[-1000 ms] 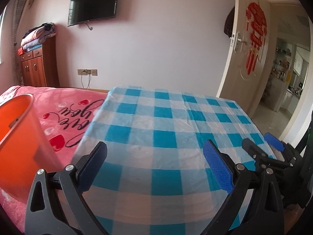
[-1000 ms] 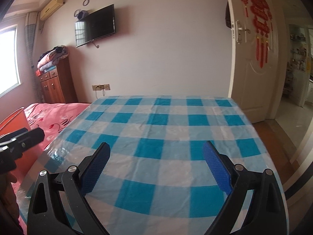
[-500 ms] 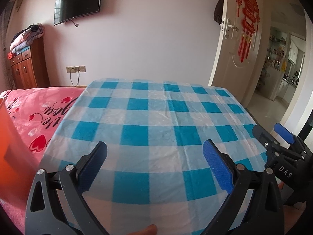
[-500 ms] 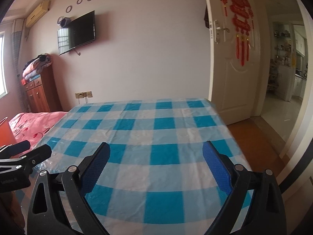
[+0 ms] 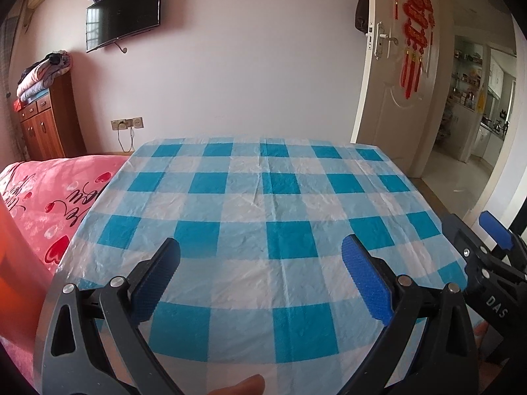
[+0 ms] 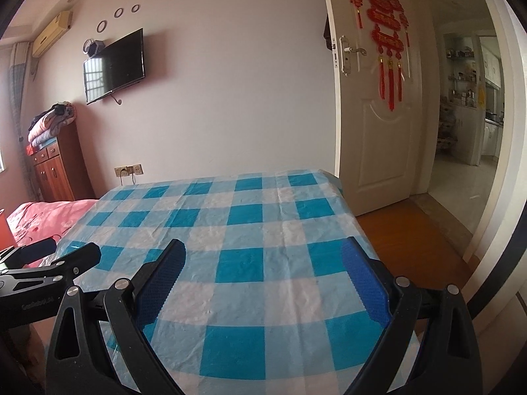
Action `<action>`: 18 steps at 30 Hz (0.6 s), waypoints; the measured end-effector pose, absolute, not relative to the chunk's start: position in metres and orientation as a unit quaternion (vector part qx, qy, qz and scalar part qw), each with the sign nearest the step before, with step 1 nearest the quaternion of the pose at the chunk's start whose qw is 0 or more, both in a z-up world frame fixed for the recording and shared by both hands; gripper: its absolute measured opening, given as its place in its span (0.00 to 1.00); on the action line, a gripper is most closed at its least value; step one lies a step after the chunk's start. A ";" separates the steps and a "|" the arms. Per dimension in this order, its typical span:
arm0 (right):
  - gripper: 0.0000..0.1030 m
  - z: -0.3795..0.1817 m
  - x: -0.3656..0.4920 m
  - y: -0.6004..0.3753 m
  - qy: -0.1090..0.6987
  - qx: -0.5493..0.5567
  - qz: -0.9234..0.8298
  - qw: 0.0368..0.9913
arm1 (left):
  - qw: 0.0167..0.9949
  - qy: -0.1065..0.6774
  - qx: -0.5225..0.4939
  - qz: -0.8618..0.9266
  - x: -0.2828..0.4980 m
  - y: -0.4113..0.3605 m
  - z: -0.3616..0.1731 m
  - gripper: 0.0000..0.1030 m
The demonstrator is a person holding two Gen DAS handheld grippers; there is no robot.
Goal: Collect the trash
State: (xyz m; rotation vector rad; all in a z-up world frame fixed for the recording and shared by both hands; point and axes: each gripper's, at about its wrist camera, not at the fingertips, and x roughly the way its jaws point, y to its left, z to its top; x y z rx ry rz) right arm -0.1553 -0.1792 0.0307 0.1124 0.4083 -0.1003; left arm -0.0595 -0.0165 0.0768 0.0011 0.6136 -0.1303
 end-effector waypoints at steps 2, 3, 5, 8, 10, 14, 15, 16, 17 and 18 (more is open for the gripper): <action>0.91 0.031 -0.156 -0.181 0.202 0.058 -0.050 0.976 | 0.951 0.302 0.001 -0.061 -0.058 -0.018 0.077 0.96; 0.91 0.031 -0.156 -0.182 0.201 0.060 -0.049 0.976 | 0.951 0.302 0.002 -0.060 -0.058 -0.020 0.077 0.96; 0.91 0.031 -0.157 -0.183 0.202 0.063 -0.047 0.976 | 0.951 0.302 0.006 -0.057 -0.058 -0.023 0.076 0.96; 0.91 0.031 -0.157 -0.185 0.204 0.064 -0.044 0.976 | 0.951 0.303 0.012 -0.055 -0.058 -0.027 0.075 0.96; 0.91 0.031 -0.158 -0.185 0.204 0.064 -0.043 0.976 | 0.952 0.302 0.014 -0.054 -0.058 -0.029 0.075 0.96; 0.91 0.031 -0.158 -0.187 0.205 0.066 -0.042 0.976 | 0.952 0.302 0.018 -0.052 -0.058 -0.032 0.075 0.96; 0.91 0.031 -0.158 -0.187 0.205 0.067 -0.041 0.976 | 0.952 0.302 0.020 -0.052 -0.059 -0.033 0.074 0.96; 0.91 0.031 -0.159 -0.188 0.205 0.068 -0.041 0.975 | 0.952 0.302 0.020 -0.052 -0.059 -0.034 0.074 0.96; 0.91 0.030 -0.158 -0.189 0.206 0.069 -0.041 0.975 | 0.952 0.302 0.021 -0.051 -0.059 -0.034 0.074 0.96; 0.91 0.030 -0.158 -0.189 0.206 0.069 -0.042 0.975 | 0.952 0.301 0.022 -0.051 -0.059 -0.035 0.075 0.96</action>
